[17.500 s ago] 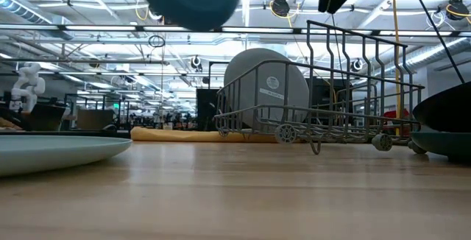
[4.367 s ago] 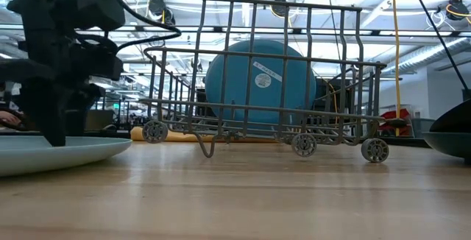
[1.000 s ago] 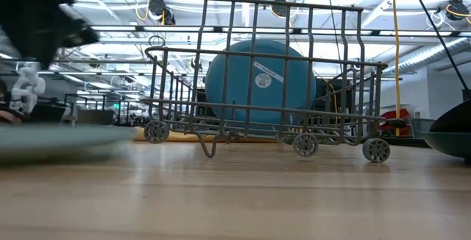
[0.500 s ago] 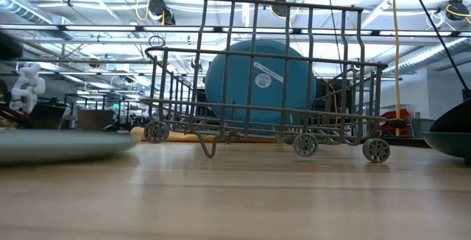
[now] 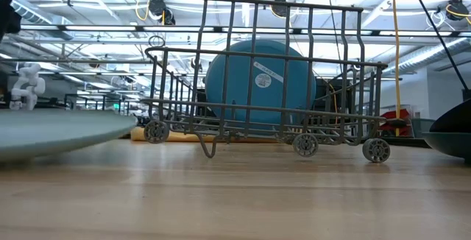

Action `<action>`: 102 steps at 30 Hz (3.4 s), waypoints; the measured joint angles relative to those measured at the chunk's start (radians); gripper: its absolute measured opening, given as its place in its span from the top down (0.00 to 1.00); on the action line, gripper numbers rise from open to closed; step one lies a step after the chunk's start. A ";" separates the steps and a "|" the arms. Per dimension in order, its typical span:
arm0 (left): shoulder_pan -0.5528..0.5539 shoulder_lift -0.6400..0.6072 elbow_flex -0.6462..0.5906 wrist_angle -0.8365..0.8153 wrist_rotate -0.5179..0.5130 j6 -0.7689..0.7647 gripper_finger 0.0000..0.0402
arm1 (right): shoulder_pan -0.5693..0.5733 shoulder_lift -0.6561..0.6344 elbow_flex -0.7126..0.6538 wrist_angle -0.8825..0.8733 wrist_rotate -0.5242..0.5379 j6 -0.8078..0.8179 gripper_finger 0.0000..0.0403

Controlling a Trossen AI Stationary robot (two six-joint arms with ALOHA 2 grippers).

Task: Sort dishes
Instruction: Put the light blue plate into the dish rack

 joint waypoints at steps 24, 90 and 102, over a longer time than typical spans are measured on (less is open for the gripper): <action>0.005 0.005 0.010 -0.008 -0.053 0.031 1.00 | 0.000 0.005 0.000 0.001 0.000 -0.032 0.40; -0.180 0.013 0.063 -0.236 -0.031 -0.157 0.44 | -0.002 0.263 -0.001 0.204 -0.128 -0.158 0.40; -0.184 0.012 0.036 -0.141 -0.073 -0.157 0.44 | -0.002 0.538 -0.004 0.404 -0.107 -0.393 0.40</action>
